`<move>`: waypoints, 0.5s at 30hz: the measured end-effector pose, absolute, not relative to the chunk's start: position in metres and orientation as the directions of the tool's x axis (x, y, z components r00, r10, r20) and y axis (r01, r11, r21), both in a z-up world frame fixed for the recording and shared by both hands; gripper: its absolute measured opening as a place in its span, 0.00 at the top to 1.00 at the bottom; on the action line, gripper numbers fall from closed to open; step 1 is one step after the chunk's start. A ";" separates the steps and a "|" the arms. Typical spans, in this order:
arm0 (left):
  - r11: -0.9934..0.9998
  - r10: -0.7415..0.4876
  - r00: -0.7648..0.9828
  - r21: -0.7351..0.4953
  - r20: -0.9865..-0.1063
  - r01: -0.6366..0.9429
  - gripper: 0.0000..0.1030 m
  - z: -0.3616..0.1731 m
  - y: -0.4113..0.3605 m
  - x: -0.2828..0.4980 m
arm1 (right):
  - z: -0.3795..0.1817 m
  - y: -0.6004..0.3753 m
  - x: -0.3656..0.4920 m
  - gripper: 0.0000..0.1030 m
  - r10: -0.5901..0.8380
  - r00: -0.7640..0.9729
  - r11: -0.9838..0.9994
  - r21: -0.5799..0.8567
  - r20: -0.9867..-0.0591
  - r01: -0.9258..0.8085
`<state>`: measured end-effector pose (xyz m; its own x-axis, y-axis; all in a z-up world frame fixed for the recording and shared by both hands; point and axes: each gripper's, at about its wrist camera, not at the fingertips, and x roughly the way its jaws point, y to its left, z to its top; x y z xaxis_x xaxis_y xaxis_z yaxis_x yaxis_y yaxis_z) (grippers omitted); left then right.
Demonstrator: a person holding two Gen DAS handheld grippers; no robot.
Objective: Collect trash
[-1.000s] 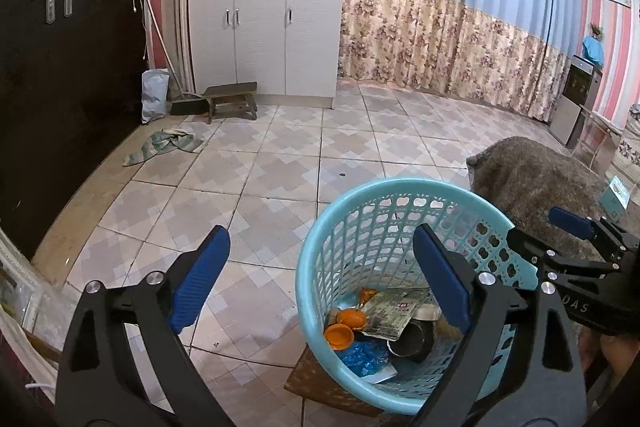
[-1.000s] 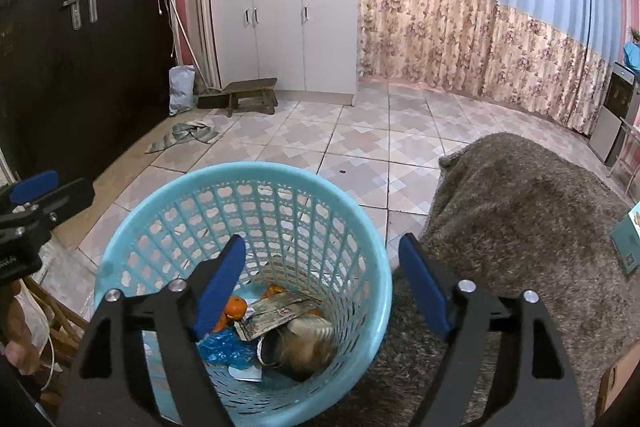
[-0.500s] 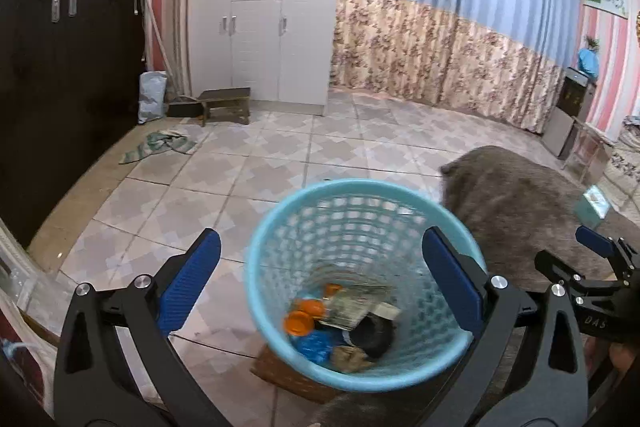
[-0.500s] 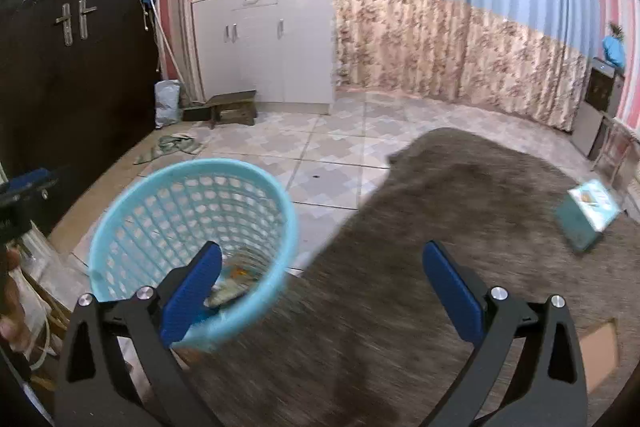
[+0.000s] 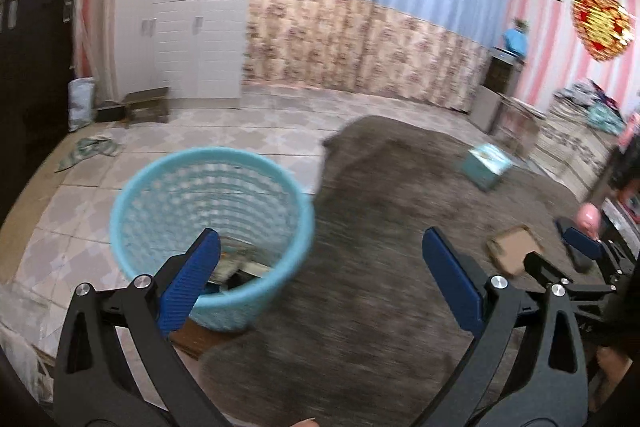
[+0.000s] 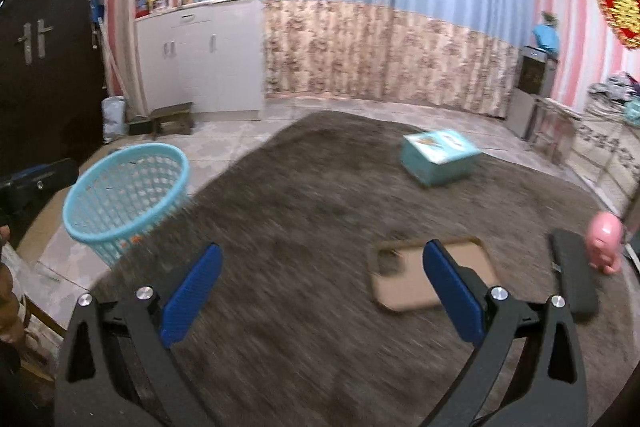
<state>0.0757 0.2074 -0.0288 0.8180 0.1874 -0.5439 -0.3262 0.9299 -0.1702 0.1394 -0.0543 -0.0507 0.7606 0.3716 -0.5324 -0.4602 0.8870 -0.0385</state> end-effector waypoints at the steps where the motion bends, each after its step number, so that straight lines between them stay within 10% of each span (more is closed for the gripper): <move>1: 0.937 0.171 0.821 -0.168 -0.545 -0.306 0.05 -0.028 0.197 0.076 | -0.050 -0.063 0.135 0.05 0.359 0.767 0.893 -0.042 -0.531 -0.447; 15: 0.989 0.036 0.860 -0.106 -0.509 -0.104 0.05 -0.028 0.083 0.050 | -0.049 -0.185 0.058 0.04 0.148 0.855 0.981 -0.036 -0.497 -0.191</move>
<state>0.0496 0.0833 -0.0283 0.8600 0.0365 -0.5090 -0.1044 0.9889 -0.1055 0.0578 -0.1850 -0.0492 0.8549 0.1478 -0.4973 -0.1907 0.9810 -0.0364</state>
